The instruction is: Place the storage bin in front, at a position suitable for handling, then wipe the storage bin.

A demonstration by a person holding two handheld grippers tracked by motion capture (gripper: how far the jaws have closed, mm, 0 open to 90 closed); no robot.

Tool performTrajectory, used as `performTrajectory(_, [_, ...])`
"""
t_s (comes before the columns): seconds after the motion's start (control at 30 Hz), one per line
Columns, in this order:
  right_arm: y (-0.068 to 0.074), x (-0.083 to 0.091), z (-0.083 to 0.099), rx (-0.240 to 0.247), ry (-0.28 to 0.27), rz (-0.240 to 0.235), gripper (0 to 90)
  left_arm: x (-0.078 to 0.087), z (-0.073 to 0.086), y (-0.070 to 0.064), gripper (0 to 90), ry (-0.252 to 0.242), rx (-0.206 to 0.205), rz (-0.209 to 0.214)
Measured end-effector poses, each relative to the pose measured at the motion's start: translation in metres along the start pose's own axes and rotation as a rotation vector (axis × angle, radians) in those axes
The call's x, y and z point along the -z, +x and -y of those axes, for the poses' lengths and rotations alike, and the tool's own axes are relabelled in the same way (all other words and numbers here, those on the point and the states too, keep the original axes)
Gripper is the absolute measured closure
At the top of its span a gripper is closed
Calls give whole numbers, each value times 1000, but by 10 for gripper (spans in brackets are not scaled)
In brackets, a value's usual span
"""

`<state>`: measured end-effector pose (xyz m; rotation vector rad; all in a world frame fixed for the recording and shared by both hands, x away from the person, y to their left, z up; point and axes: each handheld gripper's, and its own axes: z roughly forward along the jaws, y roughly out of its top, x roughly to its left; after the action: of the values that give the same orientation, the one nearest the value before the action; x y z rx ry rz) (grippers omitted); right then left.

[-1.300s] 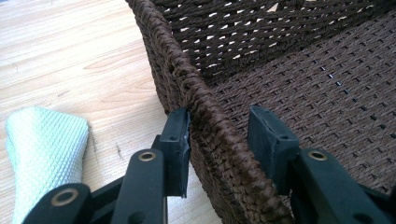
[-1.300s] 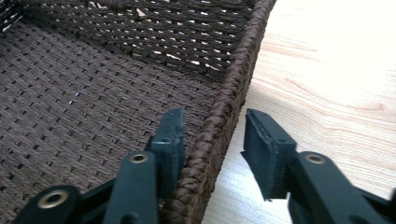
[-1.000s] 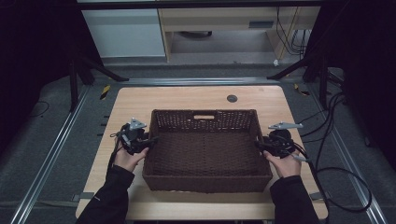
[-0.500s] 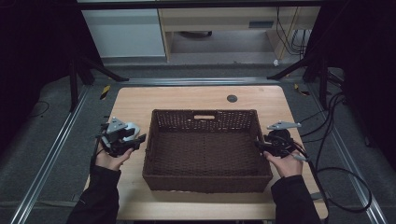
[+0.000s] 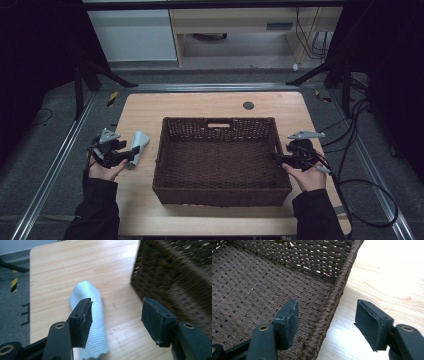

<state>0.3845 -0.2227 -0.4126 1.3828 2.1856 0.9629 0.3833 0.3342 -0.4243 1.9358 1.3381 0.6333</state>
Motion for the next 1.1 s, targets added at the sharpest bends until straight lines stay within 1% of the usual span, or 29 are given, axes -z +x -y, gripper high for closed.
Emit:
performTrajectory(0.13, [0,0,1,1,1,2,329,-6,4,7,385,13,5,-24])
performTrajectory(0.2, [0,1,2,-1,0,2,327,-8,6,10,380,13,12,-28])
performTrajectory(0.23, [0,0,3,2,9,7,326,-10,7,13,379,13,17,-30])
performTrajectory(0.3, [0,-1,4,7,19,6,329,-11,8,15,376,15,18,-28])
performTrajectory(0.37, [-2,-2,5,-3,22,-5,331,-13,9,17,374,21,23,-30])
performTrajectory(0.4, [-3,-4,7,-7,21,-8,351,-15,10,18,374,24,20,-32])
performTrajectory(0.5, [-4,-5,8,-1,31,-4,369,-18,12,21,373,37,25,-34])
performTrajectory(0.53, [-4,-6,10,-3,35,-11,394,-20,13,22,374,47,27,-34])
performTrajectory(0.6, [-4,-6,10,-7,33,-14,403,-22,14,22,379,53,27,-35])
performTrajectory(0.63, [-4,-6,10,-7,33,-16,418,-24,15,22,385,58,24,-36])
performTrajectory(0.67, [-3,-6,10,-6,31,-23,454,-26,15,22,387,65,22,-36])
performTrajectory(0.7, [-3,-6,10,-6,31,-23,454,-28,16,22,387,73,17,-35])
performTrajectory(0.73, [-2,-5,10,-9,30,-29,480,-30,17,21,392,82,12,-34])
performTrajectory(0.77, [-2,-5,10,-9,30,-29,480,-32,18,21,392,92,9,-34])
performTrajectory(0.83, [-2,-5,10,-5,33,-34,507,-38,18,19,393,107,-2,-38])
performTrajectory(0.9, [-2,-5,10,-2,31,-37,522,-42,18,19,395,110,-5,-41])
performTrajectory(0.97, [-1,-5,10,1,27,-33,525,-47,17,18,397,114,-13,-46])
performTrajectory(1.0, [0,-4,9,0,25,-30,513,-52,16,18,405,118,-14,-42])
performTrajectory(1.03, [0,-3,9,4,20,-27,496,-52,16,18,407,118,-14,-42])
performTrajectory(1.1, [0,-2,8,2,13,-29,481,-56,13,18,415,128,-18,-51])
